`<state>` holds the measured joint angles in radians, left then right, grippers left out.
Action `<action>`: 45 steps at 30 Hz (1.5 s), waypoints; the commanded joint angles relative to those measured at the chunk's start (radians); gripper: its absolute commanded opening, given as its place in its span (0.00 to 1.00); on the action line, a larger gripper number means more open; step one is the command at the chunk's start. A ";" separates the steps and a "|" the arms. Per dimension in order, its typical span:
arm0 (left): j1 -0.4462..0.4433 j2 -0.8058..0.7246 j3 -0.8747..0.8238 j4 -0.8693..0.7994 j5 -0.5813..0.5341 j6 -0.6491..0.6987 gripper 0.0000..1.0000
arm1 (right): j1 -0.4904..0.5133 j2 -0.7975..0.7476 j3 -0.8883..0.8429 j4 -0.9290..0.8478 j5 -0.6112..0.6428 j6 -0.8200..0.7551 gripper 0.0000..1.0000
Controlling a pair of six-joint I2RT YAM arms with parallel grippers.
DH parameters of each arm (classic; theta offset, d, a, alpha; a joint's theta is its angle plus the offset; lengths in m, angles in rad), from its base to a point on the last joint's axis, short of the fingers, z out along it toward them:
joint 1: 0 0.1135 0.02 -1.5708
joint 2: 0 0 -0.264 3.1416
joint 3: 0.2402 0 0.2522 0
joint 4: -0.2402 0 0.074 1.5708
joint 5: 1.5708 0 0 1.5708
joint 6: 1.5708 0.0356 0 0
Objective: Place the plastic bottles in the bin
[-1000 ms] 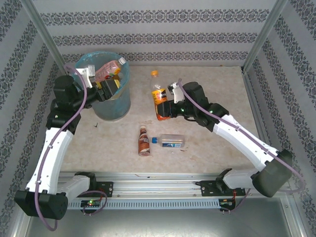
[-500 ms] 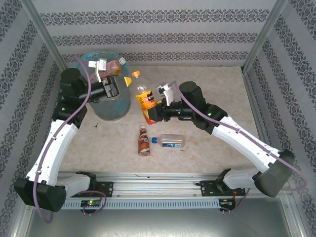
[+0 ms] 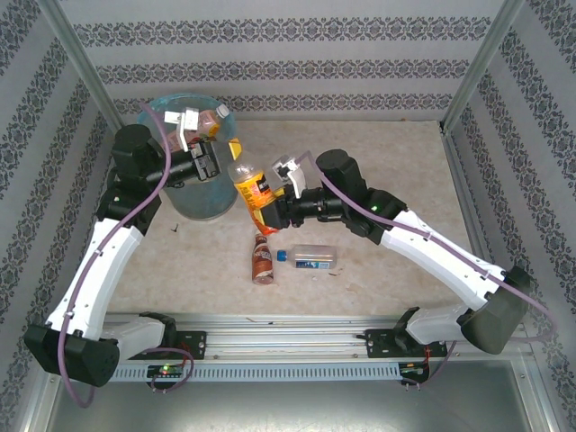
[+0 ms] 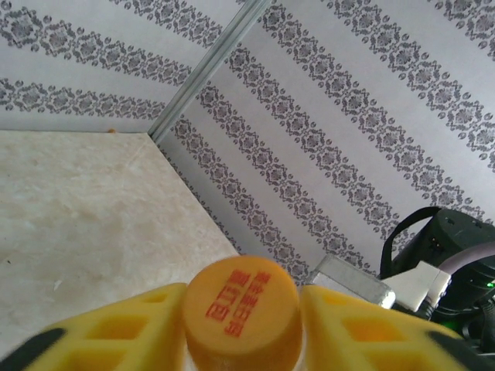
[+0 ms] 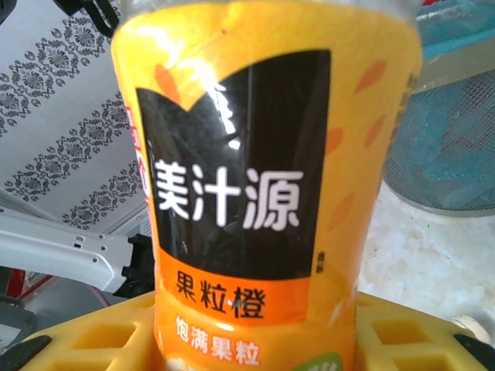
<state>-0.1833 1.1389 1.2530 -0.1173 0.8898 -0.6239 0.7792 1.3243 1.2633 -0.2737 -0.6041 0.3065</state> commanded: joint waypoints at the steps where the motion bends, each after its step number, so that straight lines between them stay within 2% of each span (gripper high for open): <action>1: -0.009 -0.037 0.013 0.003 -0.037 0.040 0.29 | 0.017 -0.005 0.018 0.010 -0.025 -0.024 0.47; 3: -0.009 -0.045 0.008 0.007 -0.046 0.044 0.25 | 0.020 -0.005 0.016 0.010 -0.022 -0.020 0.51; 6: -0.010 -0.055 0.010 0.023 -0.067 0.050 0.16 | 0.026 -0.005 0.023 0.007 0.001 -0.011 0.61; 9: -0.010 -0.064 0.040 0.015 -0.135 0.073 0.02 | 0.031 -0.005 0.047 -0.016 0.112 0.012 0.77; 10: -0.009 -0.069 0.059 0.004 -0.179 0.092 0.00 | 0.029 -0.009 0.053 -0.023 0.152 0.017 0.93; 11: -0.009 -0.070 0.080 -0.012 -0.219 0.119 0.00 | 0.029 -0.013 0.058 -0.026 0.189 0.019 0.98; 21: -0.007 -0.022 0.387 -0.169 -0.698 0.517 0.00 | 0.025 -0.084 0.061 -0.059 0.442 -0.016 0.98; 26: 0.012 0.079 0.496 -0.236 -0.894 0.715 0.00 | 0.023 -0.098 0.064 -0.070 0.470 -0.033 0.98; 30: 0.046 0.162 0.503 -0.222 -1.003 0.851 0.00 | 0.023 -0.098 0.065 -0.081 0.469 -0.029 0.98; 34: 0.081 0.208 0.456 -0.213 -0.991 0.834 0.00 | 0.024 -0.097 0.059 -0.086 0.464 -0.024 0.98; 37: 0.093 0.195 0.363 -0.168 -0.946 0.789 0.00 | 0.023 -0.096 0.047 -0.084 0.469 -0.011 0.98; 45: 0.123 0.142 0.144 -0.127 -0.953 0.781 0.00 | 0.023 -0.082 0.039 -0.090 0.446 0.003 0.98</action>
<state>-0.0872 1.2884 1.4788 -0.2104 -0.0574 0.1505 0.8013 1.2400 1.2991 -0.3611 -0.1570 0.2924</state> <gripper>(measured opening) 0.286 0.982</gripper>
